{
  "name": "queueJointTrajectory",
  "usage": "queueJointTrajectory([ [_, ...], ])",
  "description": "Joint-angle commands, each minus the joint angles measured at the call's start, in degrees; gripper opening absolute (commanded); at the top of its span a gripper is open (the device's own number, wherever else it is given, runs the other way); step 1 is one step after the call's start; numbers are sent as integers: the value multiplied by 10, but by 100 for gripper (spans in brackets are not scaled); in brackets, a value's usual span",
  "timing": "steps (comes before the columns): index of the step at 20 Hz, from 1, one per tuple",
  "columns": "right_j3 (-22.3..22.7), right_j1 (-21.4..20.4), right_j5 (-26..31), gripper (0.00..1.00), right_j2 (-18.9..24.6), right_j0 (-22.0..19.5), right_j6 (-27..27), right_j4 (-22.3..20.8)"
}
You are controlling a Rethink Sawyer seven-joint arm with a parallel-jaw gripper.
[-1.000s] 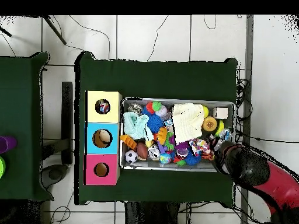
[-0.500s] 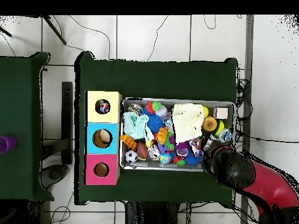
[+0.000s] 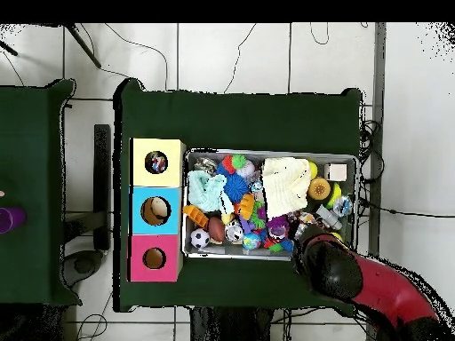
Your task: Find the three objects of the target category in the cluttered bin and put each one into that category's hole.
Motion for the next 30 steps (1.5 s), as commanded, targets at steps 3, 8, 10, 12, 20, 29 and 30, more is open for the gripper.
queueJointTrajectory([
  [3, 45, 66, -39, 100, 44, -62, 10, -54],
  [8, 49, 88, -50, 100, 55, -89, 12, -66],
  [10, 47, 93, -58, 100, 50, -86, 15, -76],
  [12, 47, 96, -69, 100, 42, -77, 23, -84],
  [20, 43, 108, -91, 100, 24, -47, 54, -91],
  [29, 38, 124, -96, 100, 25, -57, 55, -84],
  [30, 36, 130, -96, 100, 27, -63, 54, -83],
])
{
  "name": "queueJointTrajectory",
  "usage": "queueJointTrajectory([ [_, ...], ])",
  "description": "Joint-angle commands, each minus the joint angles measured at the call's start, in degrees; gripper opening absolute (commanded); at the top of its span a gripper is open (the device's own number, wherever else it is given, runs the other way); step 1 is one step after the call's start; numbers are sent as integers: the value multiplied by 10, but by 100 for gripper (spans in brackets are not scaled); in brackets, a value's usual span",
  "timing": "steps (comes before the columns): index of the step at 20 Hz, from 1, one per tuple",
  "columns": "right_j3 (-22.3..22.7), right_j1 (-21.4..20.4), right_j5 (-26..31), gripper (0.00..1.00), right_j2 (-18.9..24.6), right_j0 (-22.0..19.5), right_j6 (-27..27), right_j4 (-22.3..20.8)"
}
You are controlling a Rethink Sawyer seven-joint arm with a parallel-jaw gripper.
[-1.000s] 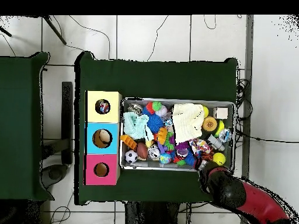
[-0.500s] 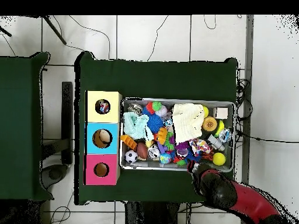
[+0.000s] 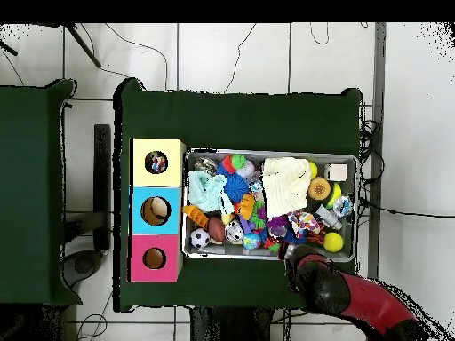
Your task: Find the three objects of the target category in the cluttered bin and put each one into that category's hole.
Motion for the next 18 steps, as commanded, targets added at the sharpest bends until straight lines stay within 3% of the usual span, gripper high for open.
queueJointTrajectory([
  [1, 2, 41, -27, 100, 30, -23, 51, -16],
  [9, -48, 71, 29, 100, 73, -80, -13, -26],
  [18, -94, 83, 58, 100, 73, -60, -7, -9],
])
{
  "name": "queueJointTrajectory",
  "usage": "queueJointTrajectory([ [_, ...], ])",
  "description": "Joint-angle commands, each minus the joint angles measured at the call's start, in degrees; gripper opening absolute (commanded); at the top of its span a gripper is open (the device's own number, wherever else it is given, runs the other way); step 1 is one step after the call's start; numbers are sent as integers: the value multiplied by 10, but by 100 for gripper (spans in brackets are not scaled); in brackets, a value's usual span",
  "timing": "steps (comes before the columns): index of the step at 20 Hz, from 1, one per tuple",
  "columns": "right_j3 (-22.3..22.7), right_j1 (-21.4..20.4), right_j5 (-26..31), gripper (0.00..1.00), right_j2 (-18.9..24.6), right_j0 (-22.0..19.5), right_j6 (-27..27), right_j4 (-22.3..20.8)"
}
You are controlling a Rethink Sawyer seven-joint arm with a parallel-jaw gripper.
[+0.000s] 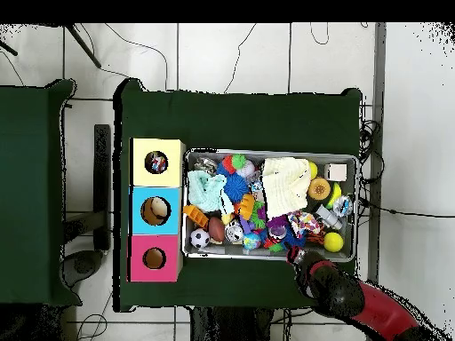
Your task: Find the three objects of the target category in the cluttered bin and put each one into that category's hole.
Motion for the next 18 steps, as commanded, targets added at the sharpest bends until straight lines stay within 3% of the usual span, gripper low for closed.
queueJointTrajectory([
  [1, -81, 20, 51, 100, 49, 25, -2, -7],
  [7, -100, 16, 75, 100, 42, 55, 3, 8],
  [18, -141, -10, 156, 100, 52, 70, 11, 51],
])
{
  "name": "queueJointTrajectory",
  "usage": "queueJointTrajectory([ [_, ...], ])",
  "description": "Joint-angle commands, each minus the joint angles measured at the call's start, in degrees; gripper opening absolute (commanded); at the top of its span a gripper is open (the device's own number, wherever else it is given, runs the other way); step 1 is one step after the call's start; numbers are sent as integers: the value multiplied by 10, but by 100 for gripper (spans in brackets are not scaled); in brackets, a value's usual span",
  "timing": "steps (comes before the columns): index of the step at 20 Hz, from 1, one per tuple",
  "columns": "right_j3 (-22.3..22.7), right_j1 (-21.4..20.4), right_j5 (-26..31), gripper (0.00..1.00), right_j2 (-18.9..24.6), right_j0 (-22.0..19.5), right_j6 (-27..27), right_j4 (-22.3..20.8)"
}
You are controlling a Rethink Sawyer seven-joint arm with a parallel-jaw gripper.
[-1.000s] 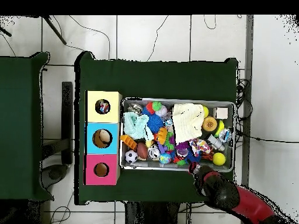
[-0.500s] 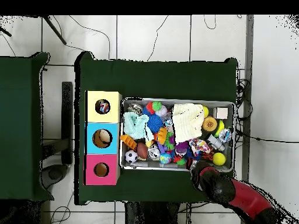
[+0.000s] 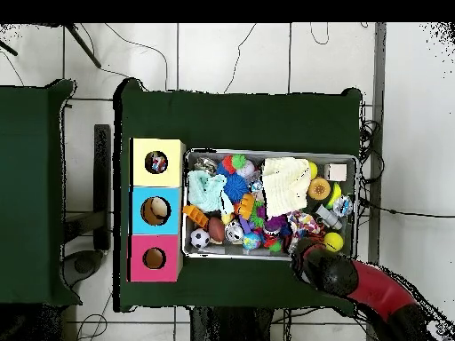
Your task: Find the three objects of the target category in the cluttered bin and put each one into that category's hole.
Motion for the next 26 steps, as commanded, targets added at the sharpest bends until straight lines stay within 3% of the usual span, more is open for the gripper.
queueJointTrajectory([
  [1, -93, -11, 88, 100, 54, 13, 10, 45],
  [12, -128, -7, 160, 100, 80, -22, -36, 66],
  [21, -132, -22, 167, 100, 79, -4, -23, 57],
  [22, -121, -25, 149, 0, 82, -6, -25, 49],
  [26, -95, -34, 103, 0, 71, 10, -10, 24],
])
